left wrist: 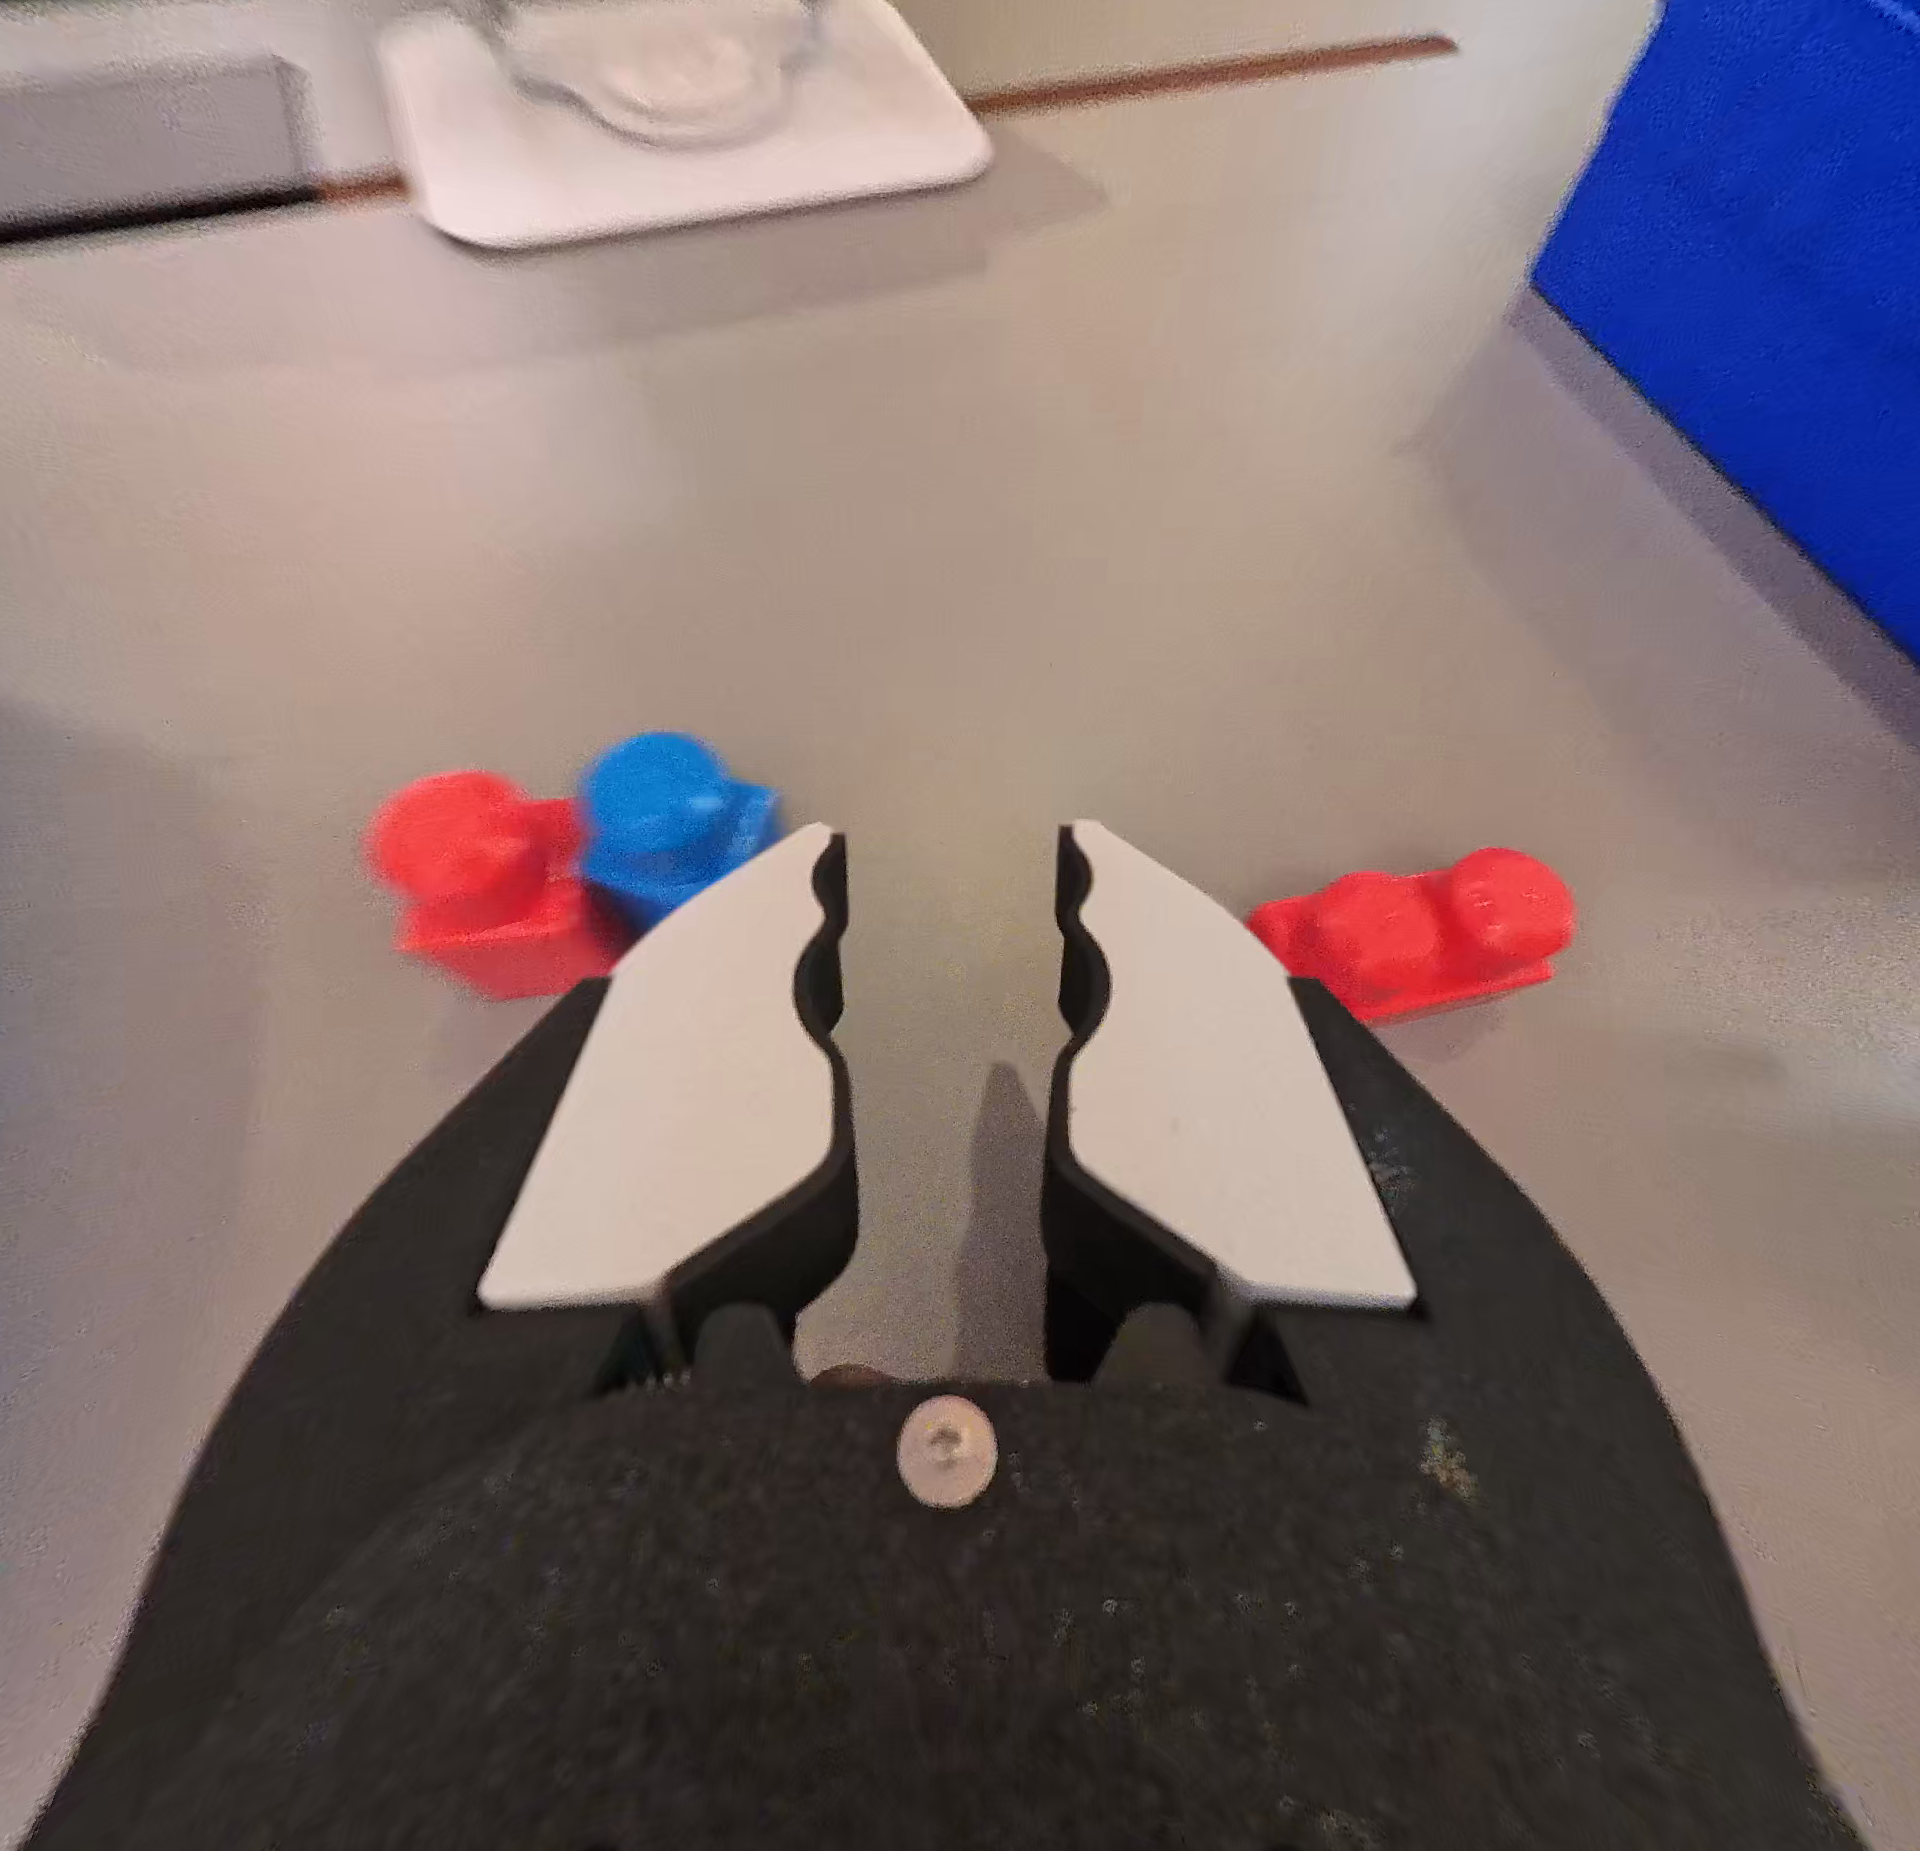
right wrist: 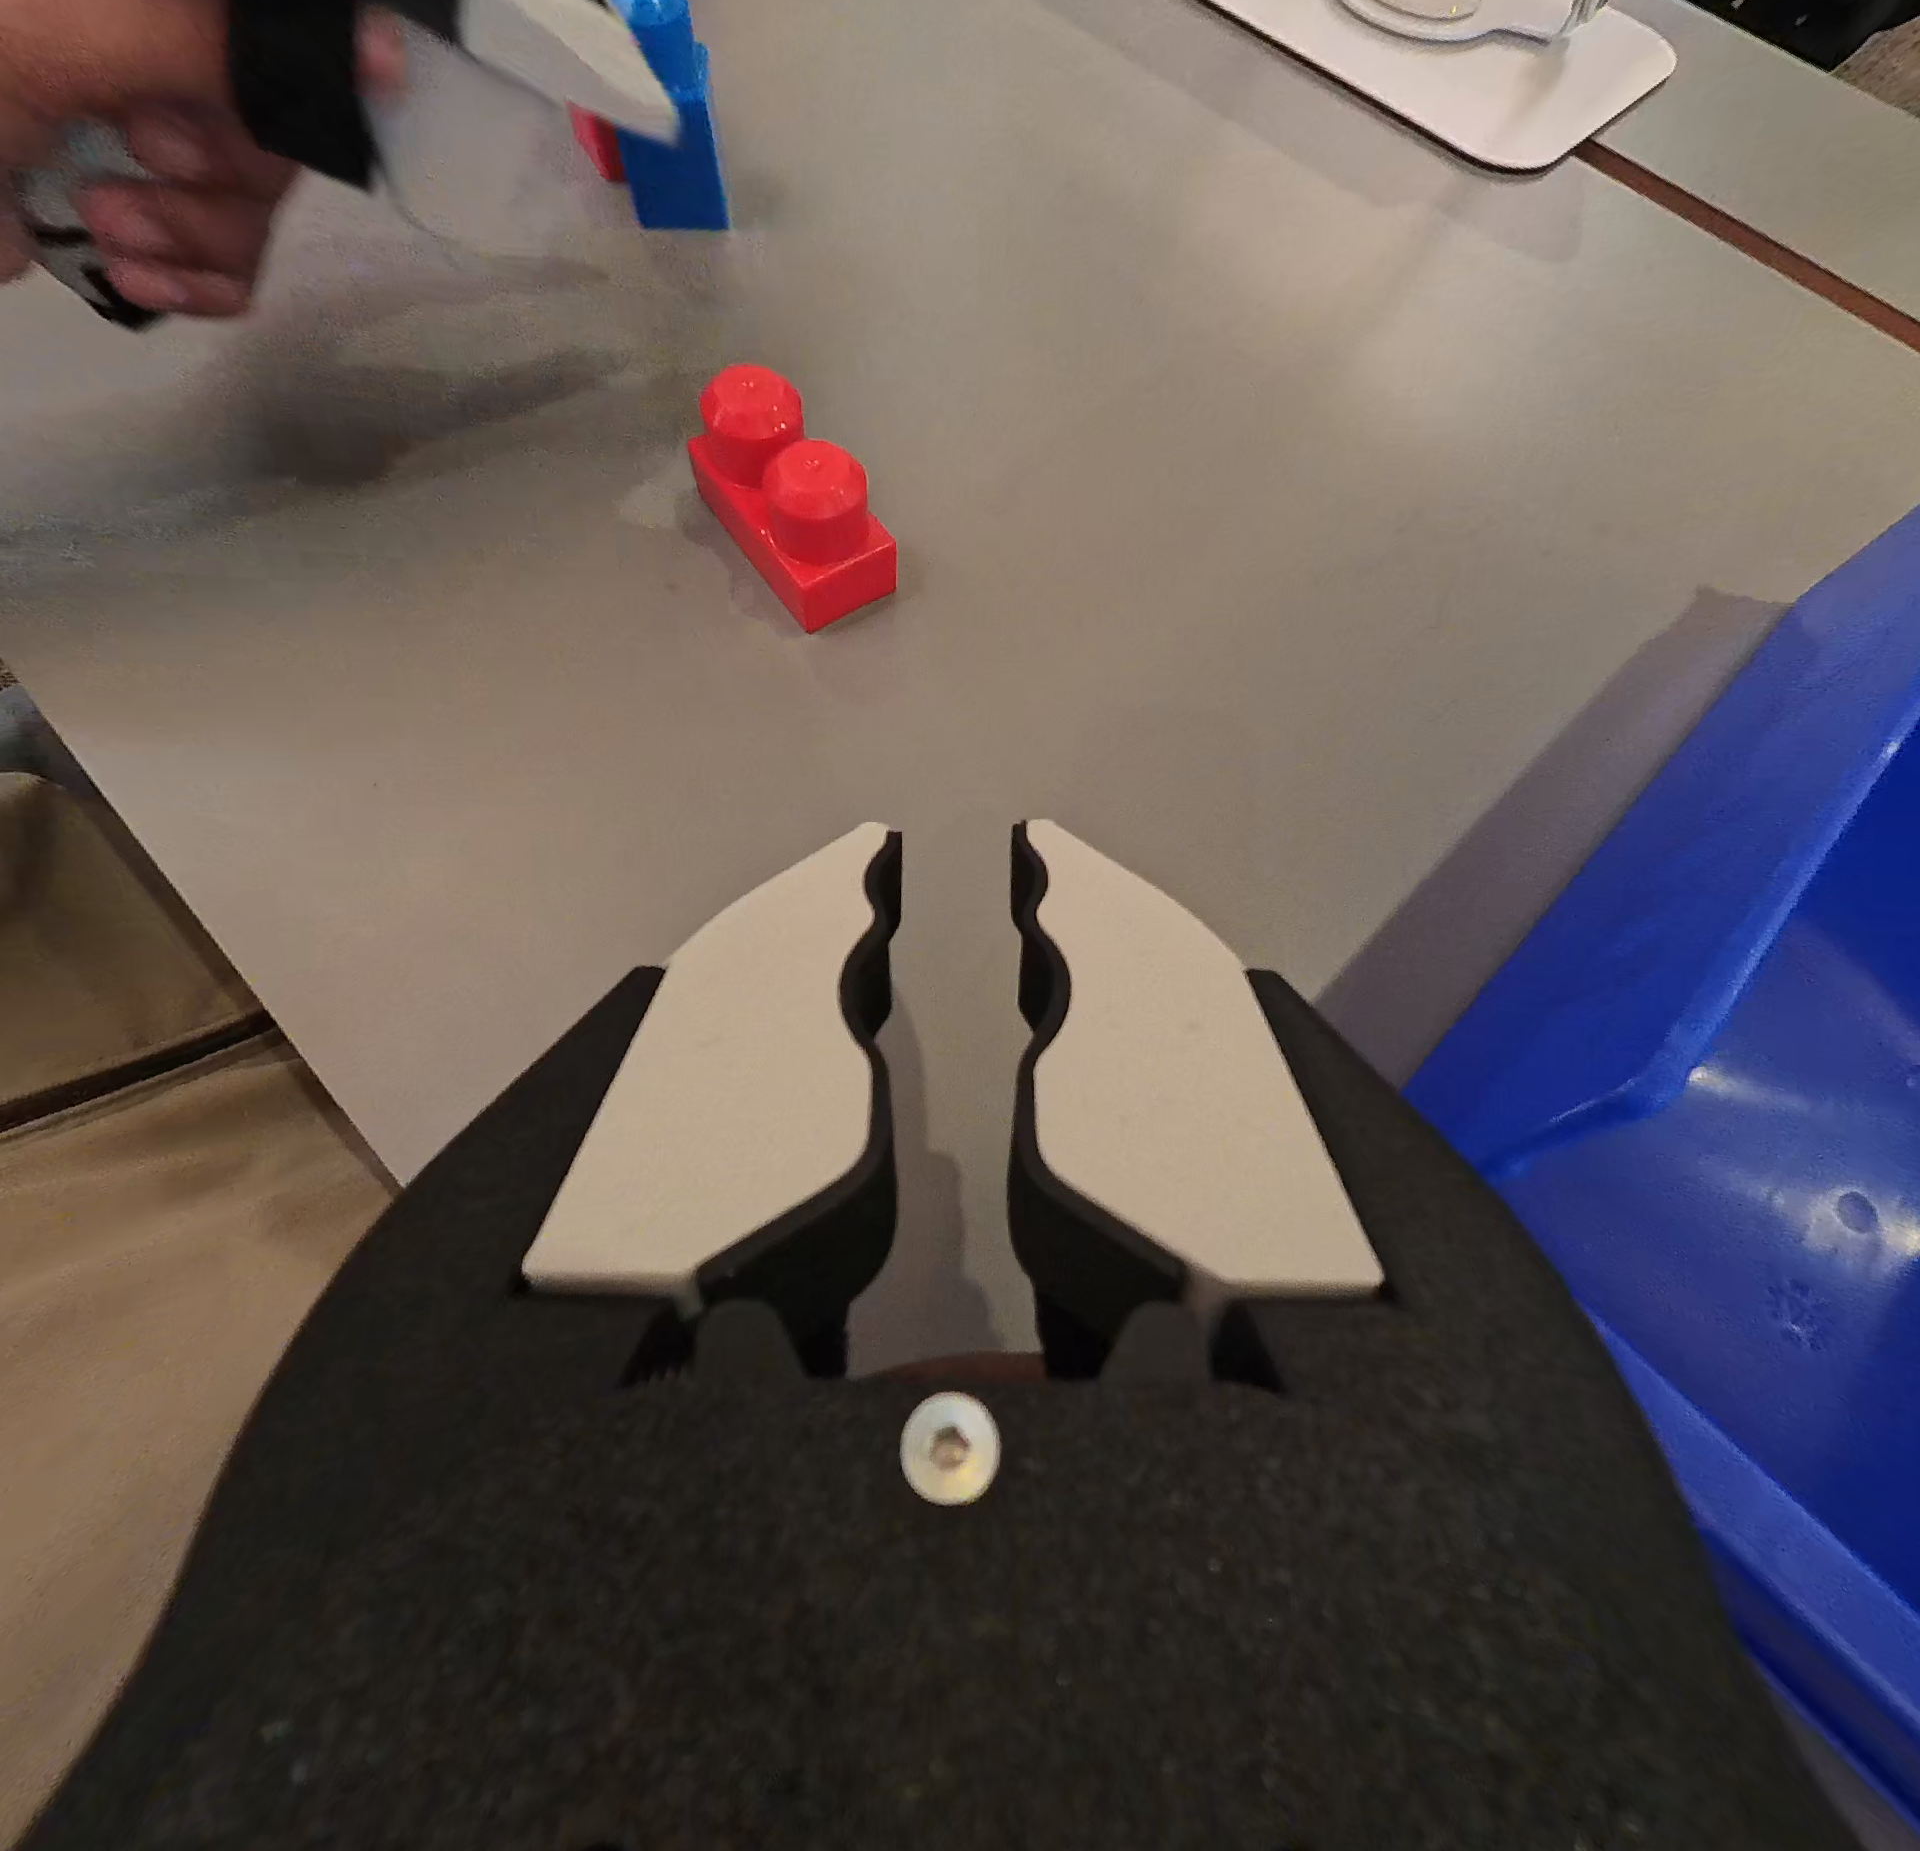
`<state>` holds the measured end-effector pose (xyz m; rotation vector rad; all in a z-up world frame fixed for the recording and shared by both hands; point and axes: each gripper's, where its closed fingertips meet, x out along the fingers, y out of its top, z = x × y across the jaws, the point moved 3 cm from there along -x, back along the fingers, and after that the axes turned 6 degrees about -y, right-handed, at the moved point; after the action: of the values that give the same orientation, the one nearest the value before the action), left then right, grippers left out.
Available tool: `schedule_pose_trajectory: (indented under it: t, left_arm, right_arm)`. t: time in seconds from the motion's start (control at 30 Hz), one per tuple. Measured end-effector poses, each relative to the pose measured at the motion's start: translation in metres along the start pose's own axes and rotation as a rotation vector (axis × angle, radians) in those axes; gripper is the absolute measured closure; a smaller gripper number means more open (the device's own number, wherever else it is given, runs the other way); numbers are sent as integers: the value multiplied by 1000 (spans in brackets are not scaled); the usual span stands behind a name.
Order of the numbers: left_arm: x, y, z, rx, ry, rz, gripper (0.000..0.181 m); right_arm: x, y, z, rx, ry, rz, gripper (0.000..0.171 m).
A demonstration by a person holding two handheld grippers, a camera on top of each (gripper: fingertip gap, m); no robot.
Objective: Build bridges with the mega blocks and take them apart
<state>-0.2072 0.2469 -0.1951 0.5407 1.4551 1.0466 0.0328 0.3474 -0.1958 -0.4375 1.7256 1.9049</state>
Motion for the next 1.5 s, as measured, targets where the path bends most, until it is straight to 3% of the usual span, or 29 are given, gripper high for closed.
schedule_pose_trajectory:
  t: [0.17, 0.27, 0.37, 0.63, 1.5]
  left_arm:
    - [-27, -10, -61, 5, 109, -11, 113]
    - [-15, -24, -78, -47, 83, -79, 100]
    - [0, -32, -68, -73, 10, -127, 92]
    - [19, -29, -62, -38, -6, -143, 87]
    - [32, -25, -72, 124, -34, -183, 76]
  right_arm:
    - [5, -1, -3, 5, 18, -3, 151]
    - [7, -2, -6, -7, 21, -12, 151]
    - [5, 0, -7, -12, 16, -12, 151]
    - [3, 2, -3, -13, -4, -12, 151]
    - [5, 0, -3, -19, -4, -25, 151]
